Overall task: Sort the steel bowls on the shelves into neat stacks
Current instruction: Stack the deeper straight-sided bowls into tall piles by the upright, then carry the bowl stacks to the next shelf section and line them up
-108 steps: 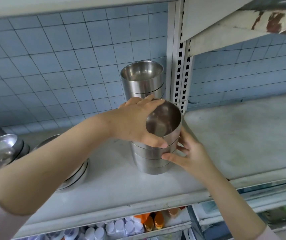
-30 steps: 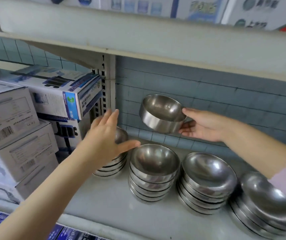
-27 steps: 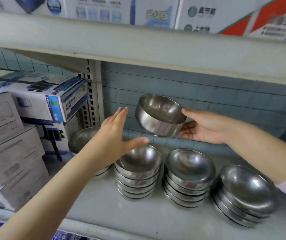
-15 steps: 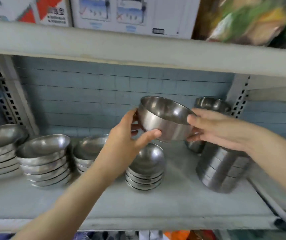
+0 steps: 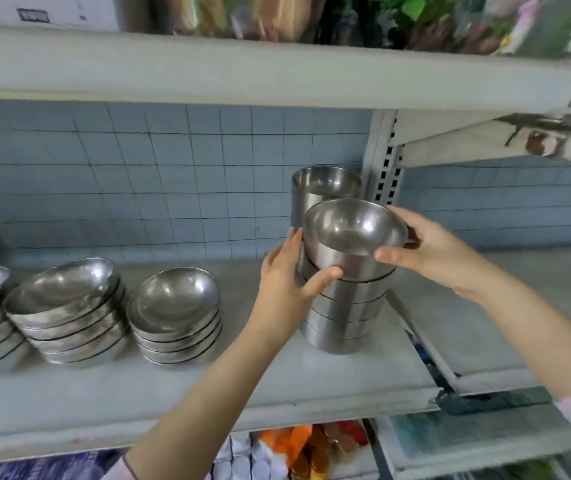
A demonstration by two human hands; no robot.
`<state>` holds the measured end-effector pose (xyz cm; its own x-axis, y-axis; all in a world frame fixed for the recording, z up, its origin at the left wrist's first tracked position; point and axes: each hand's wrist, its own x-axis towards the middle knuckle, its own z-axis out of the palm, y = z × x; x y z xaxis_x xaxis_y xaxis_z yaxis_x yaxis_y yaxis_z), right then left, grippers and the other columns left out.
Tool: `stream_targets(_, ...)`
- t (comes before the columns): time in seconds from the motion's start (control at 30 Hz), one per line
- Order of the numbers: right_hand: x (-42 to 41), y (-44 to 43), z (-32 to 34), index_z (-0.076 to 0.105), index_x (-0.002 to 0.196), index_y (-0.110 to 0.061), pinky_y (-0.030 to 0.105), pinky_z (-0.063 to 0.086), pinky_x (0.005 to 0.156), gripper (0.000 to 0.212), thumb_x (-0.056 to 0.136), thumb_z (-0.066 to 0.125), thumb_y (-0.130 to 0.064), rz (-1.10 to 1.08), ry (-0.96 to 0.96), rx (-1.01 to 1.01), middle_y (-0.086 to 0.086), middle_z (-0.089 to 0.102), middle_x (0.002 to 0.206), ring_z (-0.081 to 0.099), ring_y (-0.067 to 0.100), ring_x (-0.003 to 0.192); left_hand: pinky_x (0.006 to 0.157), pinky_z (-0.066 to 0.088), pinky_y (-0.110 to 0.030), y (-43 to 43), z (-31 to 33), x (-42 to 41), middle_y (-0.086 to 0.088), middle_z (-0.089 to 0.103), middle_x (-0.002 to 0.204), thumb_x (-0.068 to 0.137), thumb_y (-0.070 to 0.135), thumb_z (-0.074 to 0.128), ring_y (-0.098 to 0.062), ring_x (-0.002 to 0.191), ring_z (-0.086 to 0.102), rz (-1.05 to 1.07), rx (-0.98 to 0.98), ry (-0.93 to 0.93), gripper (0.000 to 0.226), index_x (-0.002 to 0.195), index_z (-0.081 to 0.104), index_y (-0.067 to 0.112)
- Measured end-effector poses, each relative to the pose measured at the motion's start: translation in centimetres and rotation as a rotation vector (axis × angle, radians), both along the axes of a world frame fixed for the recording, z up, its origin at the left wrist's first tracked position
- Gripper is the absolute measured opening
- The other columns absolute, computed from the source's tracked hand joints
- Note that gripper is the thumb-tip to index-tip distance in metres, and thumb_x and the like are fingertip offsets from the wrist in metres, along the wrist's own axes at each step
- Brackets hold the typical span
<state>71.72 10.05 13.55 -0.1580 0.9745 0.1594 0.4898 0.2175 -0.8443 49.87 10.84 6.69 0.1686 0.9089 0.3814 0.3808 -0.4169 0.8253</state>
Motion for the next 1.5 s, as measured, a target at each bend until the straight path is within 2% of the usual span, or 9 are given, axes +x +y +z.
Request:
stream_targets(0.17, 0.5, 0.9, -1.4, 0.043, 0.132, -0.054, 0.033, 0.036, 0.115, 0.100, 0.043, 0.084, -0.071, -0.014, 0.021, -0.030, -0.028, 0.056, 0.130, 0.050, 0.002, 0.129, 0.120, 0.015, -0.039, 0.7, -1.7, 0.2, 0.020, 0.019, 0.158, 0.075, 0.074, 0.054, -0.005, 0.148, 0.006, -0.034, -0.075, -0.022, 0.090, 0.150, 0.019, 0.042)
stream_targets(0.3, 0.6, 1.1, -2.3, 0.027, 0.153, -0.040, 0.036, 0.037, 0.116, 0.127, 0.044, 0.087, -0.068, -0.022, 0.091, -0.025, -0.013, 0.049, 0.146, 0.050, 0.009, 0.132, 0.114, 0.024, -0.025, -0.3, -3.5, 0.3, 0.045, 0.017, 0.144, 0.078, 0.060, 0.062, 0.002, 0.142, 0.024, -0.143, -0.291, -0.210, 0.092, 0.149, 0.006, 0.045)
stream_targets(0.5, 0.7, 1.5, -3.0, 0.033, 0.149, -0.042, 0.030, 0.037, 0.113, 0.131, 0.034, 0.082, -0.079, -0.019, 0.148, -0.024, -0.030, 0.050, 0.132, 0.050, -0.006, 0.125, 0.114, 0.032, -0.036, -1.1, -6.0, 0.8, 0.018, 0.043, 0.146, 0.087, 0.039, 0.068, 0.000, 0.134, 0.039, -0.200, -0.329, -0.229, 0.079, 0.150, 0.020, 0.038)
stream_targets(0.67, -0.8, 0.3, -5.5, 0.048, 0.137, -0.043, 0.036, 0.049, 0.092, 0.083, 0.066, 0.040, -0.085, -0.127, 0.508, -0.201, -0.009, 0.061, 0.133, 0.060, 0.012, 0.118, 0.112, 0.037, -0.047, -0.5, -6.1, -0.2, 0.022, 0.044, 0.144, 0.084, 0.055, 0.062, -0.008, 0.135, 0.041, -0.275, -0.448, -0.310, 0.075, 0.147, 0.023, 0.046)
stream_targets(0.77, -2.4, -0.5, -7.8, 0.059, 0.112, -0.043, 0.037, 0.050, 0.083, 0.062, 0.066, 0.032, -0.074, -0.259, 0.617, -0.333, -0.010, 0.067, 0.118, 0.061, 0.009, 0.104, 0.102, 0.047, -0.047, -0.1, -5.6, -1.0, 0.029, 0.056, 0.120, 0.081, 0.063, 0.052, 0.006, 0.107, 0.058, -0.313, -0.573, -0.380, 0.069, 0.145, 0.028, 0.047)
stream_targets(0.93, -2.9, -0.8, -8.5, 0.050, 0.136, -0.037, 0.043, 0.047, 0.097, 0.076, 0.070, 0.037, -0.073, -0.277, 0.664, -0.362, -0.009, 0.062, 0.133, 0.058, 0.013, 0.118, 0.106, 0.039, -0.053, 0.7, -3.2, -0.6, 0.017, 0.049, 0.125, 0.064, 0.091, 0.041, 0.004, 0.111, 0.047, -0.329, -0.740, -0.410, 0.095, 0.143, 0.028, 0.041)
stream_targets(1.13, -2.8, -1.3, -8.8, 0.041, 0.145, -0.043, 0.051, 0.042, 0.106, 0.081, 0.071, 0.039, -0.076, -0.269, 0.681, -0.373, -0.012, 0.053, 0.146, 0.053, 0.019, 0.130, 0.110, 0.032, -0.056, 0.4, -2.4, 0.3, 0.017, 0.034, 0.147, 0.046, 0.090, 0.055, -0.013, 0.130, 0.041, -0.289, -0.802, -0.489, 0.115, 0.145, 0.016, 0.047)
stream_targets(1.37, -3.0, -2.0, -9.0, 0.051, 0.137, -0.034, 0.043, 0.049, 0.089, 0.078, 0.070, 0.040, -0.073, -0.364, 0.691, -0.329, 0.000, 0.061, 0.135, 0.060, 0.022, 0.113, 0.086, 0.046, -0.040, -0.3, -2.4, 0.5, 0.009, 0.048, 0.133, 0.070, 0.080, 0.055, -0.002, 0.107, 0.050, -0.228, -0.731, -0.453, 0.091, 0.143, 0.028, 0.033)
stream_targets(1.5, -0.8, -3.1, -8.2, 0.055, 0.130, -0.031, 0.048, 0.047, 0.101, 0.071, 0.075, 0.040, -0.072, -0.336, 0.697, -0.294, 0.000, 0.064, 0.126, 0.060, 0.019, 0.108, 0.068, 0.043, -0.025, -1.3, -1.4, 2.7, 0.011, 0.053, 0.110, 0.078, 0.066, 0.050, 0.001, 0.094, 0.052, -0.213, -0.672, -0.439, 0.063, 0.131, 0.033, 0.035)
